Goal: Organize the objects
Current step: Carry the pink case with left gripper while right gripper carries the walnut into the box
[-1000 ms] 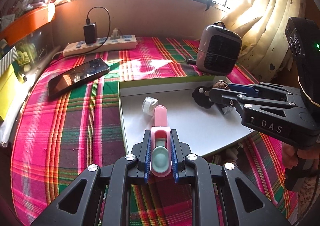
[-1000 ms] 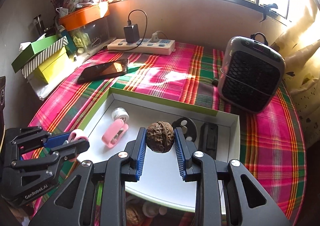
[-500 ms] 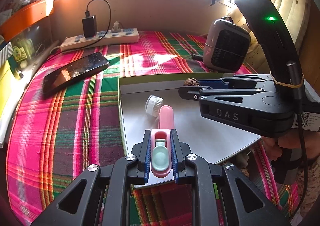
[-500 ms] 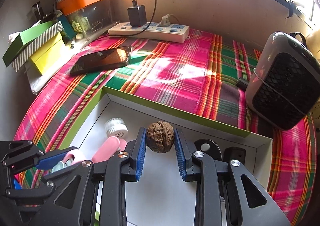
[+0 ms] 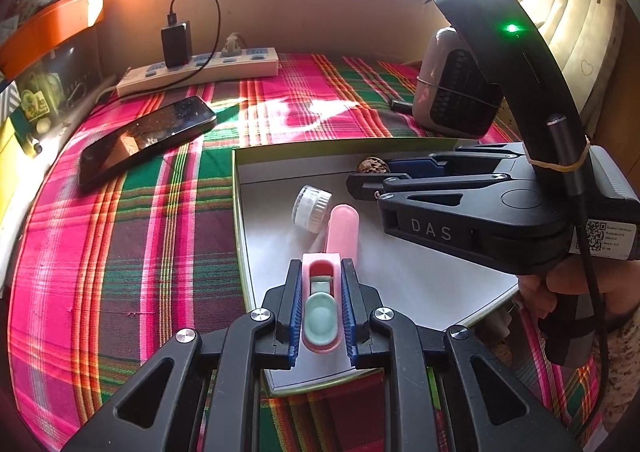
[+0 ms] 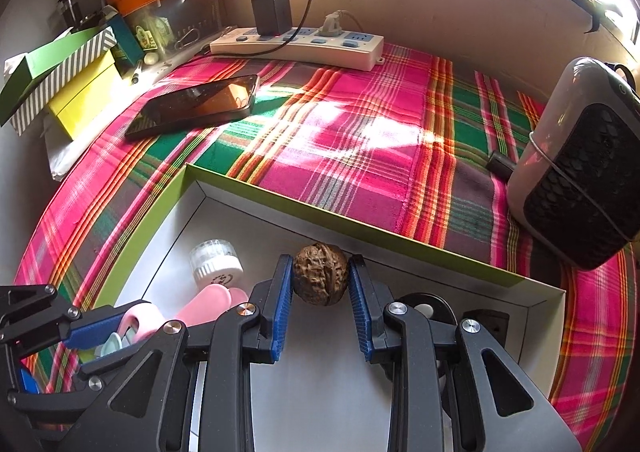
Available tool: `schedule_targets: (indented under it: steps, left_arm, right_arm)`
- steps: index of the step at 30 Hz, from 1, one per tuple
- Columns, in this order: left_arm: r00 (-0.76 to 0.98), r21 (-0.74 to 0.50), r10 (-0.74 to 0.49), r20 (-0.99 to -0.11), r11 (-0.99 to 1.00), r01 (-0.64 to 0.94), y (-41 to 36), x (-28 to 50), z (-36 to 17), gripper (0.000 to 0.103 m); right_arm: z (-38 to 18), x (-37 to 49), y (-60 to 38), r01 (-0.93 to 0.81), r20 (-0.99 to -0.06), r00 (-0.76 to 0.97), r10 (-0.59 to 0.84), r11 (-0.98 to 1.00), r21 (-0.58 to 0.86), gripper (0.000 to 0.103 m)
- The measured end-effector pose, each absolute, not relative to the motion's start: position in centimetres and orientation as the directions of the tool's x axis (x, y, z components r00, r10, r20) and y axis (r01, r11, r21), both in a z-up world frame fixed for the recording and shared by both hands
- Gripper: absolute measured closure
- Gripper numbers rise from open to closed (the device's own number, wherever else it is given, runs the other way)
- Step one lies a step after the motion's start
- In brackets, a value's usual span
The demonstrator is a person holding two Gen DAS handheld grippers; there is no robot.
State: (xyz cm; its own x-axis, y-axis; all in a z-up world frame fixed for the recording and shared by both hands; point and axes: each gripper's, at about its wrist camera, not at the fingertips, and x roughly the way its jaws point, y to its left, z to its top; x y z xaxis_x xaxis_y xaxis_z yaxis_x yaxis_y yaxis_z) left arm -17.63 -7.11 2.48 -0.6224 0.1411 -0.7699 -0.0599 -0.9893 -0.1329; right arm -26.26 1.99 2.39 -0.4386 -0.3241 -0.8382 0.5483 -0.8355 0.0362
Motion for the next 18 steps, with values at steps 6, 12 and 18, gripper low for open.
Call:
schedule_targets:
  steps: [6, 12, 18]
  left_arm:
    - [-0.623, -0.132, 0.141, -0.769, -0.989, -0.061, -7.10, -17.70, 2.41, 0.087]
    - [-0.624, -0.130, 0.140, -0.769, -0.990, -0.062, -7.05, -17.75, 2.40, 0.087]
    - [-0.624, -0.131, 0.141, -0.769, -0.989, -0.063, -7.04, -17.82, 2.38, 0.087]
  right_arm:
    - [2.20, -26.25, 1.70, 0.553, -0.844, -0.436, -0.312, -0.833, 0.022, 0.074]
    - [2.23, -26.17, 1.54, 0.553, -0.845, -0.439, -0.304, -0.833, 0.013, 0.074]
    - [2.25, -26.05, 1.47, 0.553, -0.846, -0.442, -0.299, -0.833, 0.006, 0.074]
